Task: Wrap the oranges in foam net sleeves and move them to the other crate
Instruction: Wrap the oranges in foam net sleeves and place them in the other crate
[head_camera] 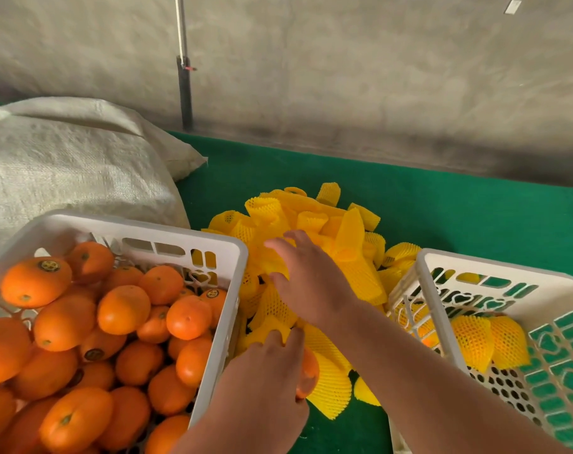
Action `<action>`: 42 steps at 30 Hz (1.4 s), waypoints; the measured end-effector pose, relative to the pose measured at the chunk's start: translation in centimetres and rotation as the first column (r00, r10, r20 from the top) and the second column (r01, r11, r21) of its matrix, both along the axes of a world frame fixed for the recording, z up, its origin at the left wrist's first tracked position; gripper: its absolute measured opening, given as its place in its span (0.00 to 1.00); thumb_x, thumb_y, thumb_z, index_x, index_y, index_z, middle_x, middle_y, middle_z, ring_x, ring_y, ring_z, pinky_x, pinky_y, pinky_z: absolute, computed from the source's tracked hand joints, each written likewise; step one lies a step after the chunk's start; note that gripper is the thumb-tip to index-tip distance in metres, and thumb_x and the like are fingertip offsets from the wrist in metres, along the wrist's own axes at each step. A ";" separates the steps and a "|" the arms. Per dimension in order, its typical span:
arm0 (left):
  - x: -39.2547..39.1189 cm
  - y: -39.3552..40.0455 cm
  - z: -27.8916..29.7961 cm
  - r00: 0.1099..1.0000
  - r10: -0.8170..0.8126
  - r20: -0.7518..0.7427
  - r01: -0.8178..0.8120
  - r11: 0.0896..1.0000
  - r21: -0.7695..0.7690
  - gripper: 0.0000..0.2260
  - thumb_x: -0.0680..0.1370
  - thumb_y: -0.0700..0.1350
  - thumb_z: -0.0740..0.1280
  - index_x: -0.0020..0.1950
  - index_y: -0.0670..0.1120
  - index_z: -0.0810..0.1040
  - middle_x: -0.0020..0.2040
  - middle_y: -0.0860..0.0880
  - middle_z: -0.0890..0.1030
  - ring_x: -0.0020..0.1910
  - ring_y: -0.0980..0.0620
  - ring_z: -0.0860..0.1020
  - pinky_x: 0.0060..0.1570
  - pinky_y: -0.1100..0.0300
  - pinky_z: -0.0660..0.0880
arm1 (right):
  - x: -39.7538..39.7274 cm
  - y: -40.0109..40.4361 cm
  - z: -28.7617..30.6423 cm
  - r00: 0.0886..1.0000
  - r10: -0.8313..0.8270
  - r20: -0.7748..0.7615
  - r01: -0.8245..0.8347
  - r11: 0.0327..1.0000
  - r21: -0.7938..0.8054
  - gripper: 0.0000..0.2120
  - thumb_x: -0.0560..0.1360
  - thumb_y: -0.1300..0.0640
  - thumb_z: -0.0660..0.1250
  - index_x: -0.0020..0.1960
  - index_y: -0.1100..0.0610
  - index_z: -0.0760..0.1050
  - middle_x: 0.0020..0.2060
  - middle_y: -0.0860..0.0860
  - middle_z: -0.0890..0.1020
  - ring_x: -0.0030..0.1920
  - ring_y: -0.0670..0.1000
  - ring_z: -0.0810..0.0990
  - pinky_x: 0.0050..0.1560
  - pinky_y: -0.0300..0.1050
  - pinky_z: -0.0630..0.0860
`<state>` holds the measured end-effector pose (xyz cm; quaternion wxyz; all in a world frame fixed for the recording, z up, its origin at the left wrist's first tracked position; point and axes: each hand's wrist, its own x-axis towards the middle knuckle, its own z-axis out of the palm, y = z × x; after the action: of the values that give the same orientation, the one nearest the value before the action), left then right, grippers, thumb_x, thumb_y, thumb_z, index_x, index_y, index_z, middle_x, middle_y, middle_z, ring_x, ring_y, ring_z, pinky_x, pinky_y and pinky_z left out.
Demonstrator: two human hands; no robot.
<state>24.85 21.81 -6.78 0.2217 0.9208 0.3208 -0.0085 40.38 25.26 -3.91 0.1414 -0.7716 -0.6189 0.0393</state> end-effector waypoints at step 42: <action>0.4 -0.3 -0.4 0.936 -0.317 -0.155 0.308 0.948 -0.081 0.32 0.75 0.53 0.71 0.72 0.60 0.54 0.75 0.57 0.55 0.56 0.50 0.72 0.48 0.56 0.74 | 3.3 -13.7 -1.3 0.989 -0.014 -0.144 0.009 0.999 -0.036 0.18 0.80 0.66 0.64 0.51 0.47 0.87 0.76 0.41 0.69 0.72 0.43 0.61 0.59 0.24 0.59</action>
<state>25.28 21.52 -7.20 0.2155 0.9496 0.1876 -0.1292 43.65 11.53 -5.22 0.1724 -0.7726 -0.6018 0.1053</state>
